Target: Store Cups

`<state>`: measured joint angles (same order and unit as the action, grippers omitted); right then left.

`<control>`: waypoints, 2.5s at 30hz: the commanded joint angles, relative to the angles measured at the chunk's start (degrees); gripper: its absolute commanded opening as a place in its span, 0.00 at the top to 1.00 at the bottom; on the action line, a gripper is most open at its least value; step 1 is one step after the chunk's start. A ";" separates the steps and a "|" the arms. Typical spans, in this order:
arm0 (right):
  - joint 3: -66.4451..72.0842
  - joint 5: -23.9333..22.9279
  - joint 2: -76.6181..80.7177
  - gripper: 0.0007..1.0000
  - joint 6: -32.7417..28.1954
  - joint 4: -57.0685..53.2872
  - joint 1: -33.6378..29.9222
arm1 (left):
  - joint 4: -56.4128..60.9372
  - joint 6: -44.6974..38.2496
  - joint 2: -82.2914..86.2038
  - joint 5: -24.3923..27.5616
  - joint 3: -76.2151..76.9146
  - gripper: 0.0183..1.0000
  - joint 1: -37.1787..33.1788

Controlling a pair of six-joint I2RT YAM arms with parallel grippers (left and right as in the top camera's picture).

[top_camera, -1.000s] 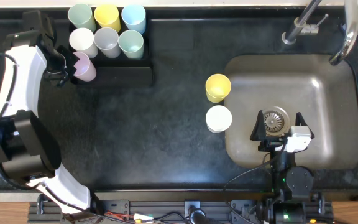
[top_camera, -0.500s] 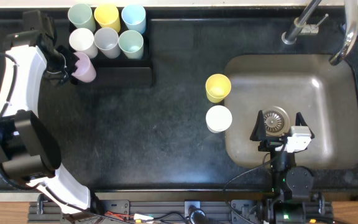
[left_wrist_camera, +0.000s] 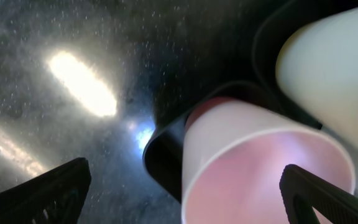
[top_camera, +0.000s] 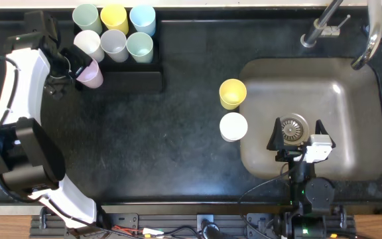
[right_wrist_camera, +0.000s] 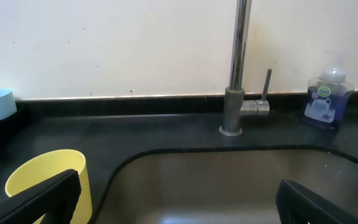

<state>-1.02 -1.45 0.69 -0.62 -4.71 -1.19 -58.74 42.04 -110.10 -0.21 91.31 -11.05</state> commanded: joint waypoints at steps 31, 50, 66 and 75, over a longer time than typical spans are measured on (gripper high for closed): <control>0.76 0.39 -0.48 0.00 0.24 0.31 -0.28 | 1.36 4.74 -0.55 -4.39 7.23 0.00 55.10; 0.76 0.39 -0.48 0.00 0.24 0.28 -0.28 | 4.28 4.98 -5.03 -1.57 7.23 0.00 54.51; 0.76 0.39 -0.48 0.00 0.24 0.28 -0.28 | 5.51 6.47 -6.60 -2.34 7.41 0.98 53.66; 0.76 0.39 -0.48 0.00 0.24 0.28 -0.28 | 5.14 6.43 -0.94 -6.43 12.33 0.98 45.86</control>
<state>-1.02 -1.45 0.69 -0.64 -4.69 -1.19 -53.25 48.07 -115.87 -3.29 100.84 38.57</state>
